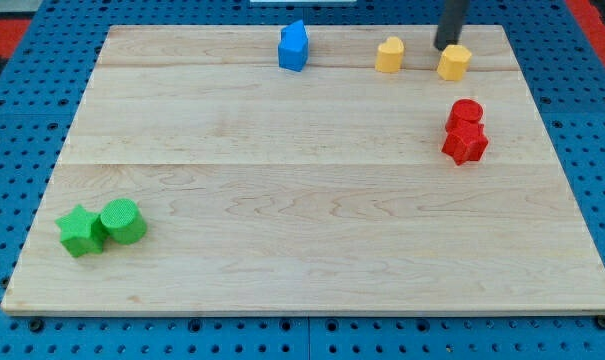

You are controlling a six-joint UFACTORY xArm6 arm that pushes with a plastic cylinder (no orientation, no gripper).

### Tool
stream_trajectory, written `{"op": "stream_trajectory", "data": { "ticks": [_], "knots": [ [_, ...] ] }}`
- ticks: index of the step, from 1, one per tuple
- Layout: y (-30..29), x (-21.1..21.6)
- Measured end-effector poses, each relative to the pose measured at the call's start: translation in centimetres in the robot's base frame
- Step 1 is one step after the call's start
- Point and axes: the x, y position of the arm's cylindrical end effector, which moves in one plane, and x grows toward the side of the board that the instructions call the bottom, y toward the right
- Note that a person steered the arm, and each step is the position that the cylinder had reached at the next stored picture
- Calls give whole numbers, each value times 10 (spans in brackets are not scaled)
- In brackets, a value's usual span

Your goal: Push the yellow hexagon into yellow heart

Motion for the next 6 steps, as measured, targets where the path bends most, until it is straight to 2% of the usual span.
{"op": "stream_trajectory", "data": {
  "ticks": [1,2,3,4,5,6],
  "knots": [
    [39,0],
    [33,23],
    [-10,50],
    [-40,36],
    [-102,23],
    [-164,35]
  ]
}}
